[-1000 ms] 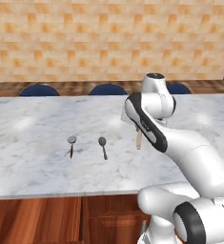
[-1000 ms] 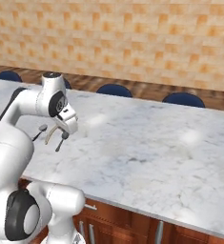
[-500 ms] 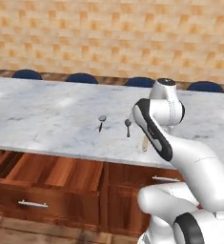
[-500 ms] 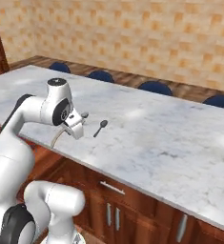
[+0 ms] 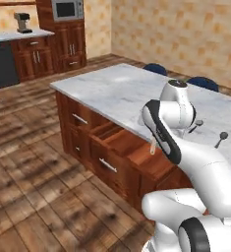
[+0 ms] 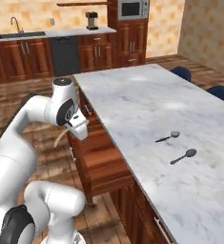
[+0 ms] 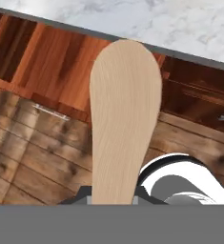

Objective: Organize the utensils by type. Pick up the wooden spoons from the counter and place them in the open cabinet. Then pick up the metallic utensils from the counter and place them in the open drawer.

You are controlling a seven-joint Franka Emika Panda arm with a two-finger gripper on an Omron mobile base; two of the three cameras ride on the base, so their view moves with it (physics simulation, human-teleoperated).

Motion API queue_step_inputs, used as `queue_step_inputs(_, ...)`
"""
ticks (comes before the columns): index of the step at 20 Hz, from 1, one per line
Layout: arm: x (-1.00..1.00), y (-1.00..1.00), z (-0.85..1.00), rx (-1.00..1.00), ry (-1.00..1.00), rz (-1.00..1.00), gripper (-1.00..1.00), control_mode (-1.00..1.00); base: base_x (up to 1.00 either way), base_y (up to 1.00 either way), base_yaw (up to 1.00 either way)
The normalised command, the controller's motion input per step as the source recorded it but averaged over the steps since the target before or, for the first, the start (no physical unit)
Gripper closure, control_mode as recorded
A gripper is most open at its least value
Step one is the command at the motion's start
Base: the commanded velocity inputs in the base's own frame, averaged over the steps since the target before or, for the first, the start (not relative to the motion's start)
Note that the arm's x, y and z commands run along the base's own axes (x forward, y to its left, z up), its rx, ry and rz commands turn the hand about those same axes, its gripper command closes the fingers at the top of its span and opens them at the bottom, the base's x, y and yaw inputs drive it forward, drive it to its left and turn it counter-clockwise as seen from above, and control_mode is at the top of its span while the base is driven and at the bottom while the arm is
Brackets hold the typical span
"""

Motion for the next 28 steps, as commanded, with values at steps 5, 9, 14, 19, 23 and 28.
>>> queue_step_inputs(5, 0.0, 0.0, 0.0, 0.0, 0.0, 0.0, 1.0, 1.0, -0.05, 0.0, 1.0)
queue_step_inputs(9, 0.0, 0.0, 0.0, 0.0, 0.0, 0.0, 1.0, 1.0, -0.05, 0.0, 1.0)
queue_step_inputs(14, 0.0, 0.0, 0.0, 0.0, 0.0, 0.0, 1.0, 1.0, -0.05, 0.0, 1.0)
queue_step_inputs(19, 0.0, 0.0, 0.0, 0.0, 0.0, 0.0, 1.0, 1.0, -0.05, 0.0, 1.0)
queue_step_inputs(23, 0.0, 0.0, 0.0, 0.0, 0.0, 0.0, 1.0, 1.0, 0.0, 0.0, 1.0)
queue_step_inputs(28, 0.0, 0.0, 0.0, 0.0, 0.0, 0.0, 1.0, 1.0, 0.55, -0.08, 0.77)
